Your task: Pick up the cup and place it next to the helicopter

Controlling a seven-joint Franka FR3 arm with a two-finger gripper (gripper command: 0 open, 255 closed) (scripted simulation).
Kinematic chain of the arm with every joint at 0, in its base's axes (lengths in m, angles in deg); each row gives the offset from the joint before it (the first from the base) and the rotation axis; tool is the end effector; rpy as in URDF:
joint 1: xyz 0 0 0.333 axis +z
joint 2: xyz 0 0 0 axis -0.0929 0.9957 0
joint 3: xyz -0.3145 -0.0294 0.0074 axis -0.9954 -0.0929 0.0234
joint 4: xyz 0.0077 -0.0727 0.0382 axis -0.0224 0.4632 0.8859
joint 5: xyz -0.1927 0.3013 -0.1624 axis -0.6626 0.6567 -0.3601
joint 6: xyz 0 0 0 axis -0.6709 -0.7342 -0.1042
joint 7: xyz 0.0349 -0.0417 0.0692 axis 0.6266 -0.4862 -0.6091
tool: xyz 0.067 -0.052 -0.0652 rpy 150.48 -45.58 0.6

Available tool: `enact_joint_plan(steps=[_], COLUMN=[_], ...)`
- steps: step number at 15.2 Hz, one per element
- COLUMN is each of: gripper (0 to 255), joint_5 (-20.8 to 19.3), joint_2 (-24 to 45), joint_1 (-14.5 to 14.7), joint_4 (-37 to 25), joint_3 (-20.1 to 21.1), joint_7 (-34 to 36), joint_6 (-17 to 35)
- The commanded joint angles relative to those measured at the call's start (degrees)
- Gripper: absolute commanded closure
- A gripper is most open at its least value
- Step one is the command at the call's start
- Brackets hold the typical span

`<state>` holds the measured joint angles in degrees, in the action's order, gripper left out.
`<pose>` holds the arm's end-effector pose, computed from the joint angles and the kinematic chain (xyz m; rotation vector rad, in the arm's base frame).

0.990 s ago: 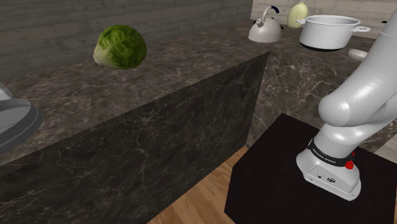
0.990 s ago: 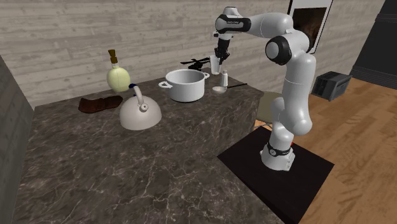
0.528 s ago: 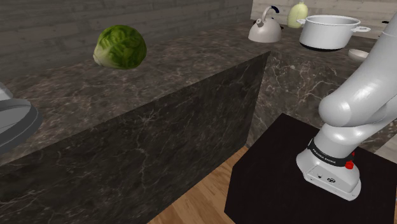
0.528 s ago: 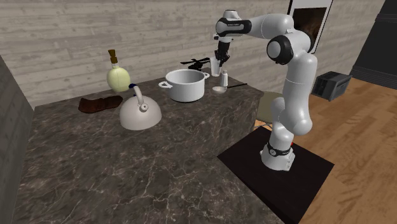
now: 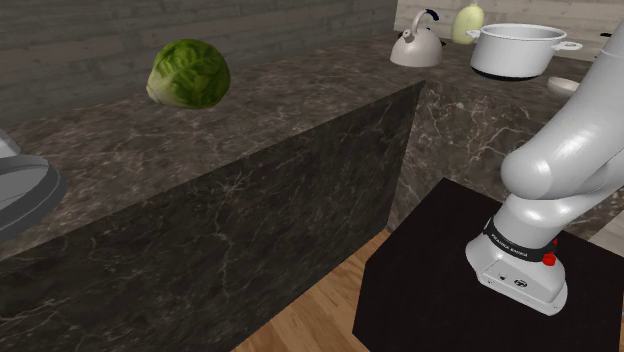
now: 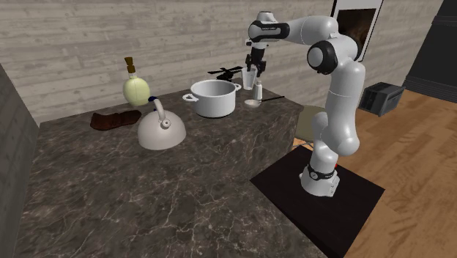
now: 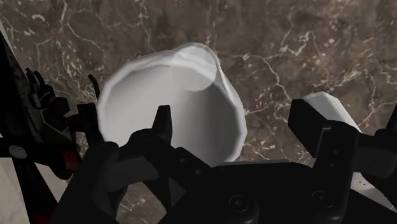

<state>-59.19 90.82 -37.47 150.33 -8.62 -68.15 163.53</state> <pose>-0.1144 -0.5676 0.5867 3.0000 -0.0709 0.0613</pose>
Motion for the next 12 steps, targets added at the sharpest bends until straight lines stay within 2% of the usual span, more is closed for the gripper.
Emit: enact_joint_plan(steps=[1, 5, 12], gripper=[0, 0, 0], joint_5=[0.0, 0.5, 0.5], joint_2=[0.0, 0.6, 0.5], joint_1=[0.0, -0.6, -0.6], joint_4=[0.0, -7.5, -7.5], joint_3=[0.0, -0.4, -0.4], joint_7=[0.0, -0.2, -0.2], joint_6=[0.0, -7.4, -7.4])
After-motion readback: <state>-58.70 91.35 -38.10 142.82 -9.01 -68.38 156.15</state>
